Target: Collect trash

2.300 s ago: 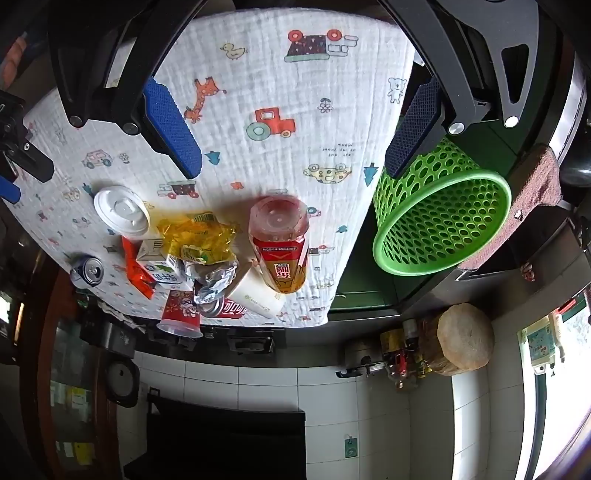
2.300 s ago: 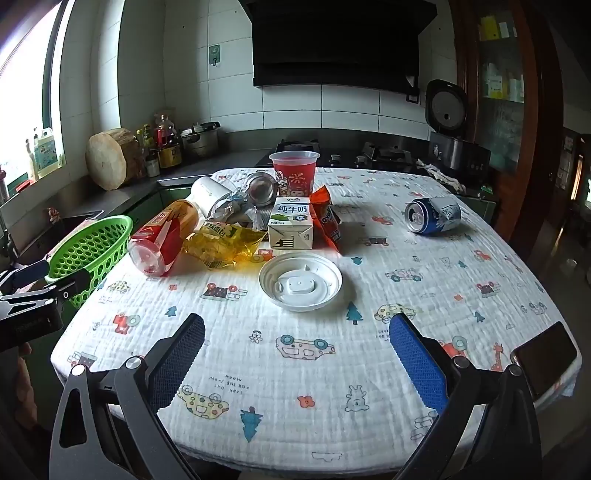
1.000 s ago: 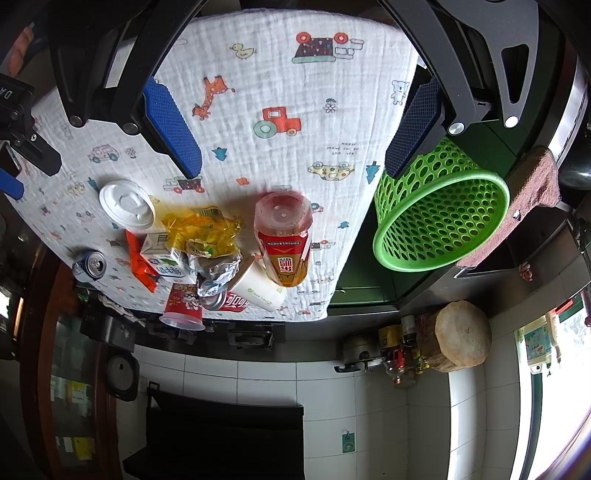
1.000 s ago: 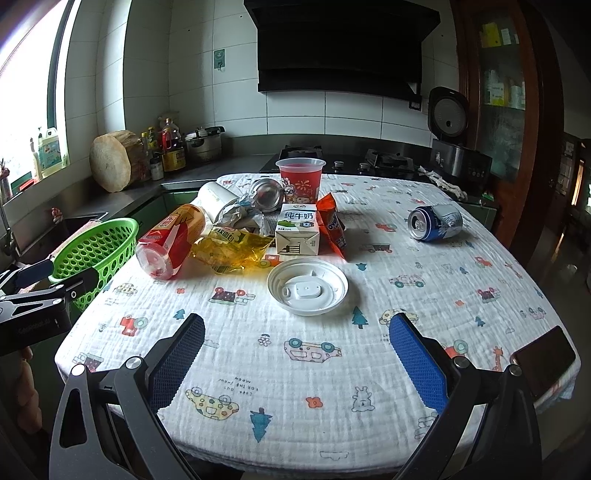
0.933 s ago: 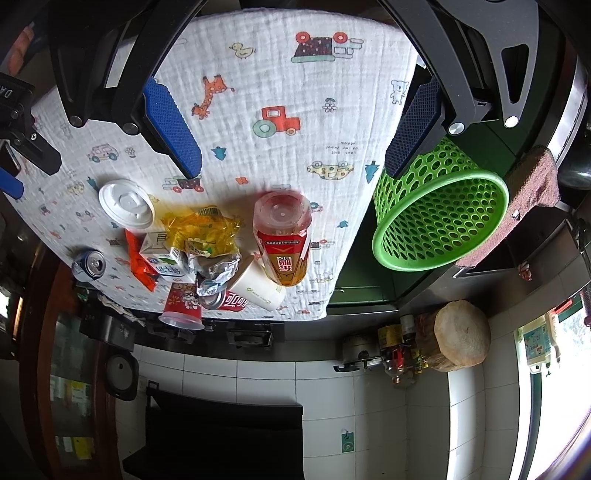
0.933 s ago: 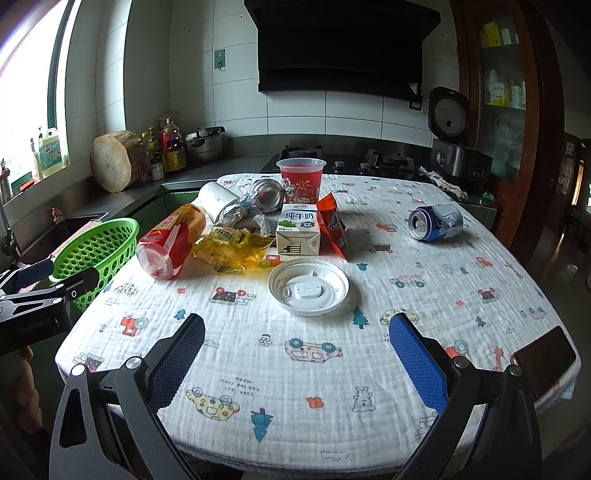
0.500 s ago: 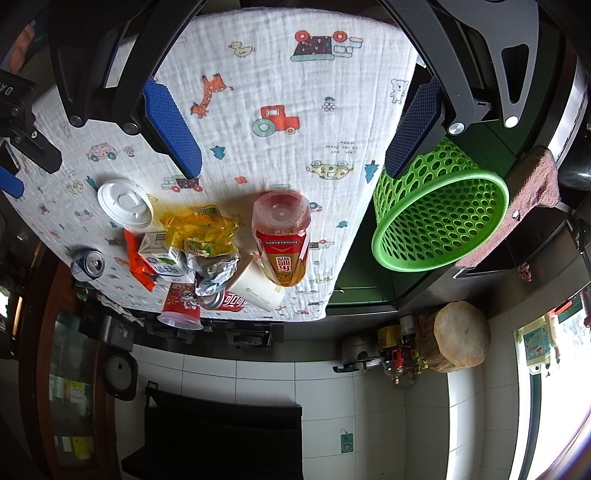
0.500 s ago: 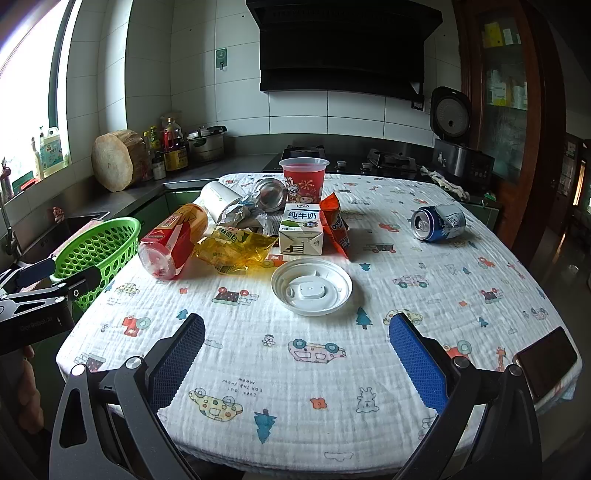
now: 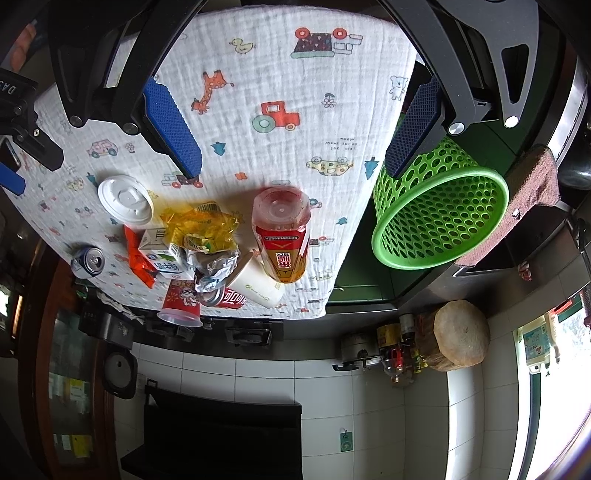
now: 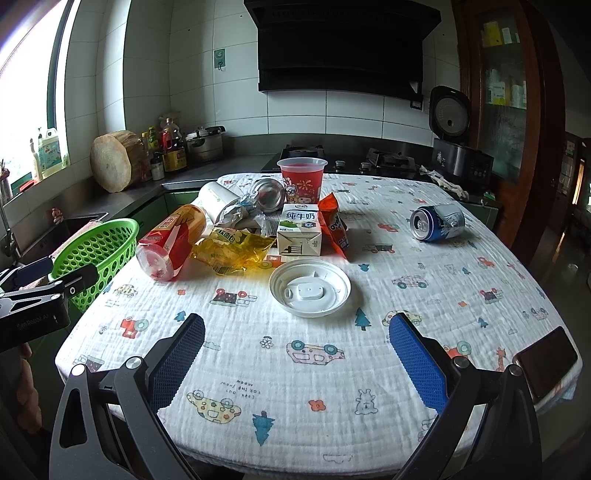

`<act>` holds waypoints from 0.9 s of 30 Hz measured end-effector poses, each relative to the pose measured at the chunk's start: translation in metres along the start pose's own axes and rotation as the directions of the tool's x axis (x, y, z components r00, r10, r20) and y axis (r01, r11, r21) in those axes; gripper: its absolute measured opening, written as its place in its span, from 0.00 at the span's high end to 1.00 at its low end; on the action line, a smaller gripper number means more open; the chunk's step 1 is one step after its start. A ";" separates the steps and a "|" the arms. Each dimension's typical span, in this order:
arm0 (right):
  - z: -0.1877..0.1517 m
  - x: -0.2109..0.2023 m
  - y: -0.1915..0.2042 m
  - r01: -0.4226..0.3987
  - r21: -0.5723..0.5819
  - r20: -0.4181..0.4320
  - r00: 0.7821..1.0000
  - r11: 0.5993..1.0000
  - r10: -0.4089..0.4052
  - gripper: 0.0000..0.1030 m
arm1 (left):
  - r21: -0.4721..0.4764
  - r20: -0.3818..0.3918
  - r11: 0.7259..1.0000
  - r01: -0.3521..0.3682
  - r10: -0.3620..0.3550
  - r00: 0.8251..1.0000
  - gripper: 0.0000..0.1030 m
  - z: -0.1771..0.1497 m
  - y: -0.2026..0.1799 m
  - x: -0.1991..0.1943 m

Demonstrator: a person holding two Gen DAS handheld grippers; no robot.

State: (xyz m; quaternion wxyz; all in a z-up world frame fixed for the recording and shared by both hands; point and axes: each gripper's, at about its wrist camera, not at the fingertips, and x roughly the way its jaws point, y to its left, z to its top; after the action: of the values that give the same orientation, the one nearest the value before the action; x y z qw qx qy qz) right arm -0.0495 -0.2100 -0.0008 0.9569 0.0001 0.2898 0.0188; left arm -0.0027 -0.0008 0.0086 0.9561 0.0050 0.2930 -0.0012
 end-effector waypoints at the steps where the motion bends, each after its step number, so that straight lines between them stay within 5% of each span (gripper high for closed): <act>1: 0.000 0.000 -0.001 0.001 0.001 0.000 1.000 1.000 -0.001 0.06 | 0.001 0.002 1.000 0.000 0.000 1.000 0.05 0.000 0.000 -0.001; 27: 0.003 0.007 -0.004 -0.007 0.001 -0.003 1.000 1.000 0.007 0.06 | 0.015 -0.001 1.000 -0.003 0.003 1.000 0.05 0.007 -0.007 0.003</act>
State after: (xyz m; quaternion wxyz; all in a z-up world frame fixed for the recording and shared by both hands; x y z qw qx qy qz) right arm -0.0416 -0.2135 -0.0026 0.9563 0.0017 0.2915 0.0218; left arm 0.0036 -0.0076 0.0124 0.9559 0.0126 0.2935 -0.0018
